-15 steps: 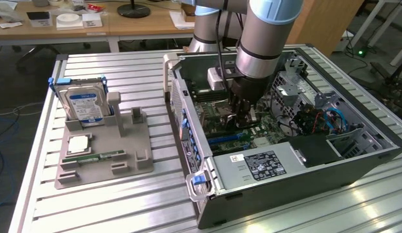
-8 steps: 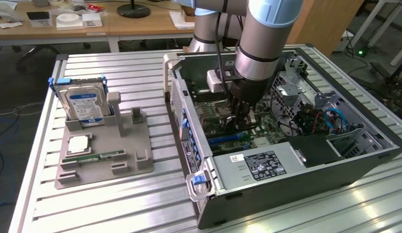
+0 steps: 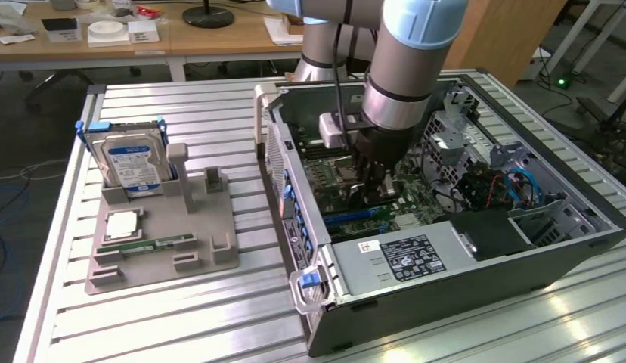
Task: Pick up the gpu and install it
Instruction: 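Insert the gpu into the slot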
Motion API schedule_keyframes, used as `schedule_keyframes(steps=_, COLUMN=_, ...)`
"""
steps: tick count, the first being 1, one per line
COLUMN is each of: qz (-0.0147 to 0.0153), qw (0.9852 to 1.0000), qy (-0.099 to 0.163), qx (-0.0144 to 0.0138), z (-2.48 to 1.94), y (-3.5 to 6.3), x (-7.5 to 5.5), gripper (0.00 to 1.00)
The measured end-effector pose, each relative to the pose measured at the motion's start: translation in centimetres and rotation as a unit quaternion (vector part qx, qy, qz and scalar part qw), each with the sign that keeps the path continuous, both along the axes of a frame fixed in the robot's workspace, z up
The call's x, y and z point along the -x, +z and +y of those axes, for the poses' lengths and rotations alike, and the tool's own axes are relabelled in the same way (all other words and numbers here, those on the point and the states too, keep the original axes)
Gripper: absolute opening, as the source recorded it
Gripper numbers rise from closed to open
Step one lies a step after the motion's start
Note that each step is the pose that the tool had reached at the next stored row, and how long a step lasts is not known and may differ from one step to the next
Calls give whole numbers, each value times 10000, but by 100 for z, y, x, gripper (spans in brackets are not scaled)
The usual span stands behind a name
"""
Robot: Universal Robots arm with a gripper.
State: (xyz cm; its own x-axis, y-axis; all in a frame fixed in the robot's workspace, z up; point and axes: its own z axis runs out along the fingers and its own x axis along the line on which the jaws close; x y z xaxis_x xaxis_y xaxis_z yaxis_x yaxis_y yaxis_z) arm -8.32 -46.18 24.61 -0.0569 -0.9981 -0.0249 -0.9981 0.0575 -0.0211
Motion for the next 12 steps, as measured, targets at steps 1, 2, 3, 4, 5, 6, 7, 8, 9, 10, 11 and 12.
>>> schedule_keyframes(steps=1, qz=0, qw=10000, qy=0, qx=1, z=0, y=-3, x=4, gripper=28)
schedule_keyframes(steps=2, qz=1, qw=10000, qy=0, qx=1, z=0, y=-5, x=8, gripper=28)
schedule_keyframes(steps=3, qz=1, qw=10000, qy=0, qx=1, z=-1, y=-7, x=13, gripper=28)
schedule_keyframes(steps=4, qz=1, qw=10000, qy=0, qx=0, z=0, y=-11, x=18, gripper=28)
schedule_keyframes(steps=5, qz=1, qw=10000, qy=0, qx=0, z=0, y=-13, x=23, gripper=28)
schedule_keyframes(steps=6, qz=2, qw=10000, qy=0, qx=0, z=0, y=-16, x=28, gripper=28)
schedule_keyframes(steps=7, qz=2, qw=10000, qy=0, qx=0, z=0, y=-21, x=31, gripper=28)
schedule_keyframes(steps=8, qz=3, qw=10000, qy=1, qx=-1, z=1, y=-28, x=33, gripper=28)
schedule_keyframes(steps=9, qz=5, qw=10000, qy=1, qx=0, z=0, y=-35, x=36, gripper=28)
schedule_keyframes(steps=10, qz=7, qw=10000, qy=0, qx=0, z=0, y=-44, x=38, gripper=28)
schedule_keyframes(steps=11, qz=9, qw=10000, qy=1, qx=0, z=0, y=-53, x=39, gripper=28)
schedule_keyframes(steps=12, qz=11, qw=10000, qy=0, qx=0, z=0, y=-62, x=40, gripper=28)
